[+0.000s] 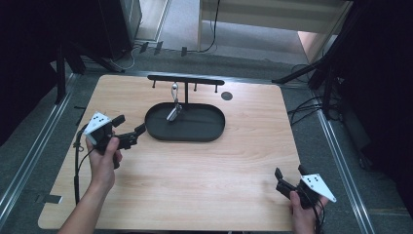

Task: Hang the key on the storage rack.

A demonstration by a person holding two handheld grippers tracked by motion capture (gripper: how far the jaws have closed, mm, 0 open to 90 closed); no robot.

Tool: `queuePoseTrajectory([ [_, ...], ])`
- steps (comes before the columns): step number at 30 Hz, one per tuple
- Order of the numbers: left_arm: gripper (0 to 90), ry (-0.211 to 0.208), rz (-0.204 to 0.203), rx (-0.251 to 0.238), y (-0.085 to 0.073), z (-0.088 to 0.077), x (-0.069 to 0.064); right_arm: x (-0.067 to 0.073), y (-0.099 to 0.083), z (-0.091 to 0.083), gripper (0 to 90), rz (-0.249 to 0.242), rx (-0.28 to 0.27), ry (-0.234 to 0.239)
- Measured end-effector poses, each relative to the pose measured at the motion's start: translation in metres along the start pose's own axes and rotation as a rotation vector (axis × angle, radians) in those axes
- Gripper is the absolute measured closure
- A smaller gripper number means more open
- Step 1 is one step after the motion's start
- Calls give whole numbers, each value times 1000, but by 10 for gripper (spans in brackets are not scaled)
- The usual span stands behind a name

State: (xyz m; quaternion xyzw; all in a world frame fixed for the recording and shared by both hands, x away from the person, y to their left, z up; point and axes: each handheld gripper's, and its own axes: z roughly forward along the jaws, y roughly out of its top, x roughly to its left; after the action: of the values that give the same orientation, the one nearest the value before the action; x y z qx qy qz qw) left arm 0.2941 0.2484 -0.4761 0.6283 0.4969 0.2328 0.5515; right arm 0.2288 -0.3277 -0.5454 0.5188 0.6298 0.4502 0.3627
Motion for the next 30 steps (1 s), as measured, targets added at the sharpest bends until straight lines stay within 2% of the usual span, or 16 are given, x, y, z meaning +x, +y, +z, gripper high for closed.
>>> queuePoseTrajectory([
  [10,78,43,27,14,-23,-40,20,1,0,0,136,-4,3,-7],
  [19,77,89,12,-3,-45,-80,44,1,0,1,135,-8,6,-12],
  [25,73,106,12,3,-57,-96,54,1,0,1,135,-11,8,-16],
  [27,24,98,9,5,-62,-102,57,1,0,1,135,-11,9,-18],
  [30,23,117,34,12,-69,-110,59,2,0,1,135,-11,11,-19],
])
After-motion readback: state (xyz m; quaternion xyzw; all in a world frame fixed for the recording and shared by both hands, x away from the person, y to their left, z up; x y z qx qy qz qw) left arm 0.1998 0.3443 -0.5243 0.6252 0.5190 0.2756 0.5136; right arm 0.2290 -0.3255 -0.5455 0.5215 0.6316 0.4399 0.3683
